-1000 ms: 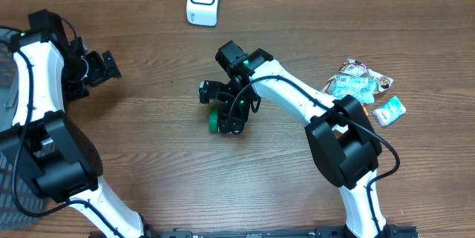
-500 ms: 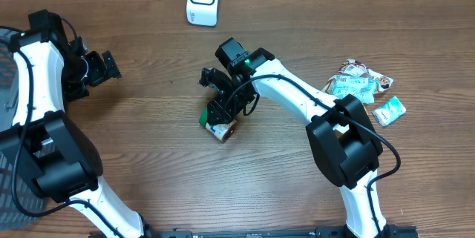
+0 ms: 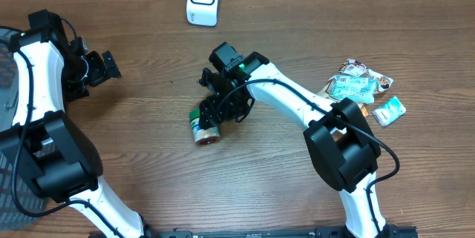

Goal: Scan the item barcode

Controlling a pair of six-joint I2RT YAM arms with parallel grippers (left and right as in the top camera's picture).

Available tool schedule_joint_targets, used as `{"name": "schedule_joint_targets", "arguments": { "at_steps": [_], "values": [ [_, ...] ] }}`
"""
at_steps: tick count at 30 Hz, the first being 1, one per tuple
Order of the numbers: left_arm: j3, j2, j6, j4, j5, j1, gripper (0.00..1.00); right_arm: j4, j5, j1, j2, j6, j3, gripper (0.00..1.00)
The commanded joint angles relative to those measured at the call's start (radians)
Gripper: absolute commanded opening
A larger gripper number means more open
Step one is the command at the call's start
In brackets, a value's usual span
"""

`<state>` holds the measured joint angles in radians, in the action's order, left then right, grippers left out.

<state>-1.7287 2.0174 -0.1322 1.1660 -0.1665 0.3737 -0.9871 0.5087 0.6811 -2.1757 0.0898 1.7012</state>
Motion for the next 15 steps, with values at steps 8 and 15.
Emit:
{"name": "schedule_joint_targets", "arguments": {
  "at_steps": [8,15],
  "values": [
    [0.007,-0.015,-0.01,0.0,0.01,-0.001,1.0,0.068,-0.023,0.032,0.006,0.188,-0.007,0.73],
    [0.007,-0.015,-0.01,0.0,0.01,-0.002,1.0,0.103,-0.319,0.084,0.006,0.218,-0.011,0.7]
  ]
}}
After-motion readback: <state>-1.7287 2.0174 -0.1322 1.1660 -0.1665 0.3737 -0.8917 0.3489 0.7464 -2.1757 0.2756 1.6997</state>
